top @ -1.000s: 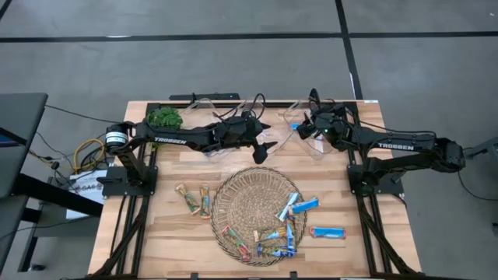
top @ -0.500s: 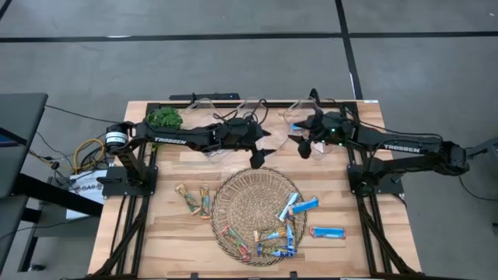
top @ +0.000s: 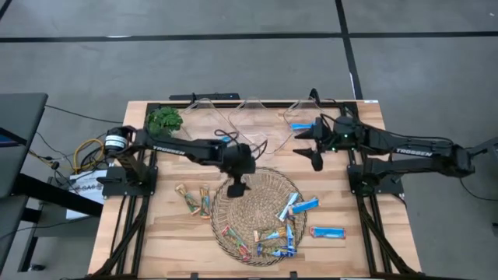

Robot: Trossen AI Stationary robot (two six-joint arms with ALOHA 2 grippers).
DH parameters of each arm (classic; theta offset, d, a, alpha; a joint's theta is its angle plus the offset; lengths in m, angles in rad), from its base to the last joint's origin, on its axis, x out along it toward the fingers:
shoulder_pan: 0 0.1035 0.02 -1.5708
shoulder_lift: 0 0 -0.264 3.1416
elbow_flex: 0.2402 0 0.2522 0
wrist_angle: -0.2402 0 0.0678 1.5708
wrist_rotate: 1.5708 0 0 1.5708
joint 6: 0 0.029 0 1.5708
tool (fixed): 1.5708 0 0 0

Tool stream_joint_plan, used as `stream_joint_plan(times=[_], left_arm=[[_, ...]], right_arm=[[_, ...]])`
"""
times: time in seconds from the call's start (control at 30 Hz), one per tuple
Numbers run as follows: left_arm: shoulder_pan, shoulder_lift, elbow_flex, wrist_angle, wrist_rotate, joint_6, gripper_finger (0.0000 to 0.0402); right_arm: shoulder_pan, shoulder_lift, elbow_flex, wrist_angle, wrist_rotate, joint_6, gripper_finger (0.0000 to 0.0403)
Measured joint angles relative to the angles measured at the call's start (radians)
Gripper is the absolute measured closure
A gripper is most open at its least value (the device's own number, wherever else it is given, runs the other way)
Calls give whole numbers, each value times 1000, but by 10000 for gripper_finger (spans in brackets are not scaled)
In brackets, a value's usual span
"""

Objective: Pick and place Granola Bars by type
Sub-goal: Put the yellow granola bar into the middle transparent bin

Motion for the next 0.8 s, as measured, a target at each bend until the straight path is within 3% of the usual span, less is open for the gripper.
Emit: stream_joint_plan(times=[0.17, 0.4, 0.63, 0.8], left_arm=[[-45, 0, 31, -158, -29, -166, 82], [-104, -1, 92, -270, -147, -306, 82], [-122, -1, 119, -254, -236, -325, 82], [-122, -2, 130, -240, -246, -344, 82]], right_arm=[[47, -11, -10, -16, 1, -6, 147], [117, -104, -161, 81, 0, 2, 147], [206, -356, -311, 143, 5, 45, 147], [271, -547, -402, 158, 86, 53, 147]])
